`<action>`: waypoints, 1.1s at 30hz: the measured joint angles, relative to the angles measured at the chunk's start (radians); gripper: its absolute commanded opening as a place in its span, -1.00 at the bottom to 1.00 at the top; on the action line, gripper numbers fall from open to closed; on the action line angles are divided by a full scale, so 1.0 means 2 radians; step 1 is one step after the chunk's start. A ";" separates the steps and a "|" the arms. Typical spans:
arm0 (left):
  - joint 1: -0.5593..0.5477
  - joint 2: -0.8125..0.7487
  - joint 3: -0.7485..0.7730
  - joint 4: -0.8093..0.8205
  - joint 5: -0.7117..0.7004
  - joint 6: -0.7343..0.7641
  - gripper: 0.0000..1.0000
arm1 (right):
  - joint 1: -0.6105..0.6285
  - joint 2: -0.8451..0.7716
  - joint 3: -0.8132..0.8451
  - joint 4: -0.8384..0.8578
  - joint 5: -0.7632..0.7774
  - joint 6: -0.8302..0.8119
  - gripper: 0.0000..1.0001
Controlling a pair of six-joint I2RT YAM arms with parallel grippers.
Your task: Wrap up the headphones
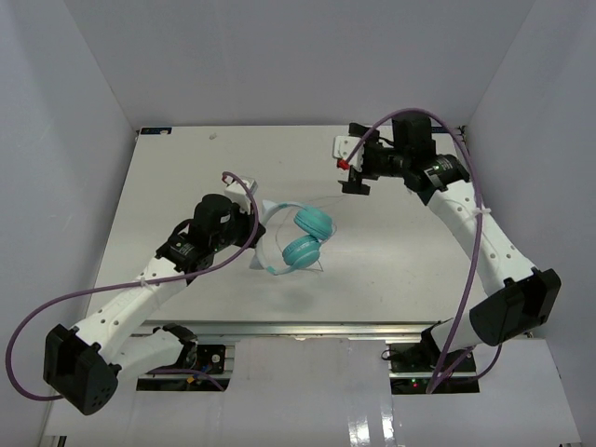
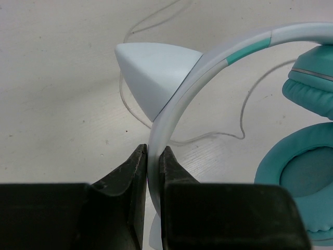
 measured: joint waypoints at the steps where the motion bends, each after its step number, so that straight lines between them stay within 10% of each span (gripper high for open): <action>1: 0.000 -0.001 -0.003 0.001 0.000 -0.004 -1.00 | -0.016 -0.003 -0.001 -0.028 -0.035 -0.018 1.00; 6: 0.000 0.005 -0.015 -0.002 0.000 -0.019 -1.00 | -0.039 -0.007 0.033 -0.187 -0.184 -0.150 0.98; 12: 0.000 0.041 -0.010 -0.012 -0.006 -0.031 -1.00 | 0.167 -0.015 0.035 -0.240 -0.190 -0.182 0.85; 33: 0.000 0.052 0.028 -0.038 -0.042 -0.059 -1.00 | 0.286 0.014 -0.094 -0.073 0.145 -0.007 0.88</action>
